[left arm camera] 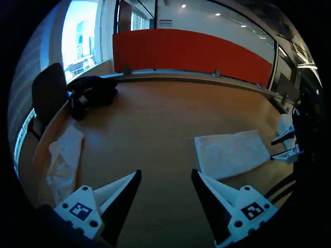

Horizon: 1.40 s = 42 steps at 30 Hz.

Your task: Fold towel

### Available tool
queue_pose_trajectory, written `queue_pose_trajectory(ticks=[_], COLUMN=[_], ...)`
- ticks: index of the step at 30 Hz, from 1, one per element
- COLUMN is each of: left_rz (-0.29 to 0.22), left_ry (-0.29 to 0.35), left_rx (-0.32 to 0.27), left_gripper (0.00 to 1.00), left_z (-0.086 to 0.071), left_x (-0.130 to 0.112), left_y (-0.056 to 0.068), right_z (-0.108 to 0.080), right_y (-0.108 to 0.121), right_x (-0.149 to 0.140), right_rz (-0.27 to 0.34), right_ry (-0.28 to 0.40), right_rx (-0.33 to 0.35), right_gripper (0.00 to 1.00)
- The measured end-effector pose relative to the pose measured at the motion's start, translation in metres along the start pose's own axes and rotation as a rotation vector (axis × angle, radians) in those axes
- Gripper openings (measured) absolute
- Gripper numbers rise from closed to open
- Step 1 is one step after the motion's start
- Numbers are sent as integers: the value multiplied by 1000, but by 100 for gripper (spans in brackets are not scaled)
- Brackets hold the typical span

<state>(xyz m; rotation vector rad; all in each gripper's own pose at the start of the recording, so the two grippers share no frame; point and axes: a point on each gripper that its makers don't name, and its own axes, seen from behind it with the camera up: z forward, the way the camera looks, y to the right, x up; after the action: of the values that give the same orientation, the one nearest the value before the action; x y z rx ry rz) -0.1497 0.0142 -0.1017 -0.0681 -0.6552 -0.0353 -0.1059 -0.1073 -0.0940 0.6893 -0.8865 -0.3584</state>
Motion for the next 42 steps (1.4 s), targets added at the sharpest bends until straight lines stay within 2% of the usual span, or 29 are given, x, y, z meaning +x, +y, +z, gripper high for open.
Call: queue_pose_trajectory(ticks=[3, 6, 13, 18, 25, 30, 33, 37, 42], left_rz=[-6, -15, -29, -37, -39, -40, -41, -38, -37], left_ry=[4, 9, 15, 11, 8, 5, 5, 2, -2], left_rx=[8, 13, 26, 35, 36, 38, 38, 38, 37], left_gripper=[89, 89, 89, 89, 90, 90, 89, 89, 89], left_z=[-5, -9, -17, -20, -22, -22, -22, -22, -21], left_x=[0, 1, 0, -4, -6, -7, -7, -8, -9], left_y=[-2, -4, -9, -12, -13, -15, -16, -16, -16], right_z=[3, 6, 10, 11, 12, 12, 13, 14, 12], right_y=[0, -1, -5, -7, -4, -3, -4, -4, -3], right_x=[-6, -14, -21, -24, -26, -28, -28, -25, -23], right_rz=[-14, -31, -50, -48, -44, -45, -45, -48, -51], right_ry=[-19, -49, -82, -102, -110, -114, -112, -101, -95], right_rx=[9, 22, 50, 59, 51, 46, 50, 44, 36], right_gripper=[96, 87, 75, 56, 42, 20, 11, 6, 5])
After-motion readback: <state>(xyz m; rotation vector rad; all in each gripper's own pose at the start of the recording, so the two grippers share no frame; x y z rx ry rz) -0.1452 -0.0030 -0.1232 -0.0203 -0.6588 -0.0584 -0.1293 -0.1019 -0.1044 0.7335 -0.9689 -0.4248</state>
